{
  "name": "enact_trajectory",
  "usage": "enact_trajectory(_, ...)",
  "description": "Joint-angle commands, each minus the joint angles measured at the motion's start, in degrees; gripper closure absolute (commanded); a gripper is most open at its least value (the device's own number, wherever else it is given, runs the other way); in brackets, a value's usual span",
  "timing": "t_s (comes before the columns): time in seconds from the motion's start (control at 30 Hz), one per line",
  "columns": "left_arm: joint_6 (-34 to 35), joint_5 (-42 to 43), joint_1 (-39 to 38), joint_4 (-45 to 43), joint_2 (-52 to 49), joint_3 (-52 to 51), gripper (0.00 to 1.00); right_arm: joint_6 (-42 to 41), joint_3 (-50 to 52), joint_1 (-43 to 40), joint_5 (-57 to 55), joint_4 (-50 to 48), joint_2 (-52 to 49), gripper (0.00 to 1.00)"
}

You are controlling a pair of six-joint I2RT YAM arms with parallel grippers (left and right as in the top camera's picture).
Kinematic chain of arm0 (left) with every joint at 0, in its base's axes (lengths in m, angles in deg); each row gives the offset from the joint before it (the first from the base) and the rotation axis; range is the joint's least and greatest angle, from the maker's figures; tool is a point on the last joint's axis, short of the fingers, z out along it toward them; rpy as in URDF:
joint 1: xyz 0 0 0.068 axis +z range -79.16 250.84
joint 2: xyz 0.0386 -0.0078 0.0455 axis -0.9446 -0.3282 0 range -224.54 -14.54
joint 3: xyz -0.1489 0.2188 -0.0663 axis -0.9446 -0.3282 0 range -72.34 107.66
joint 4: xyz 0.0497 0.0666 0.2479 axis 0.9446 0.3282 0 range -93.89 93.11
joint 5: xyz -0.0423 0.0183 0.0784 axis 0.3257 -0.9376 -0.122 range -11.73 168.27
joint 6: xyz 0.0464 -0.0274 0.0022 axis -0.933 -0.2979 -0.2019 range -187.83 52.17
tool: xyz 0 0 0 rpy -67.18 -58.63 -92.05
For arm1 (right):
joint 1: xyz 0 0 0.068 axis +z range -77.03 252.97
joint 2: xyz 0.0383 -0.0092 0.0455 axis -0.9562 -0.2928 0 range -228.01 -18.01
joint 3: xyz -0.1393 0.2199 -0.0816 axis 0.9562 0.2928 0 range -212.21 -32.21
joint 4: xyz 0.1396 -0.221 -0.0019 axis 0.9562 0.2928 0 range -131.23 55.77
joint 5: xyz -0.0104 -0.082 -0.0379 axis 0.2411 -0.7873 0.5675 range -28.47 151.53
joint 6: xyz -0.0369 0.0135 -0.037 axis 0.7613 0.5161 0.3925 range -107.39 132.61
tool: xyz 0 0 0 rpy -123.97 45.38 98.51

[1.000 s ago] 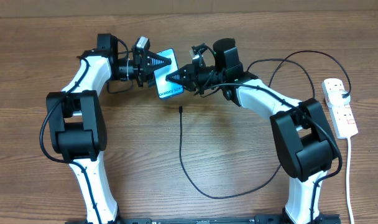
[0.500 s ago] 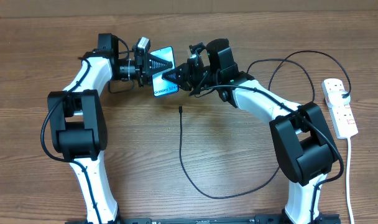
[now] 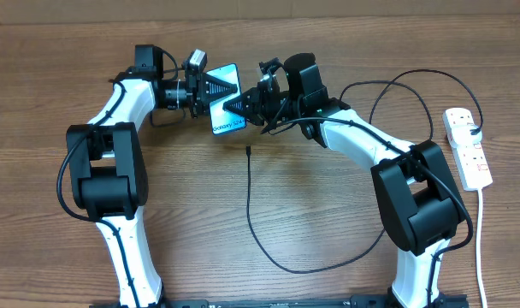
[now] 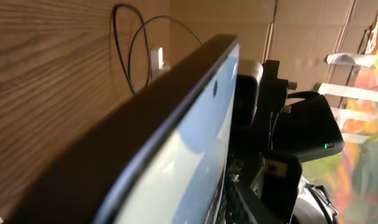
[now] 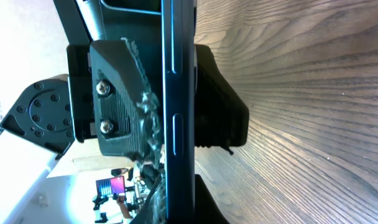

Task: Plug charger to phone and switch on socket

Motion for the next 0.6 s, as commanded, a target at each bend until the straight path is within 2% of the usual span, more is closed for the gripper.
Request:
enact_trajectory(0.0,2.4,4.2,-0.5,-1.9,0.9,0.7,0.75,0.4,0.0,1.1,3.6,0.6,0.9,0.96)
enact_trajectory(0.3,5.9,4.6,-0.5,-4.2,0.9,0.7,0.76,0.4,0.0,1.1,2.9,-0.5,0.9,0.96)
enact_trajectory(0.4,9.6,4.6,-0.5,-6.3,0.9,0.7,0.79,0.3,0.0,1.1,2.9,-1.3,0.9,0.96)
enact_trajectory(0.57,14.7,4.6,-0.5,-10.4,0.9,0.7,0.79,-1.4,0.0,1.1,2.9,-4.3,0.9,0.96)
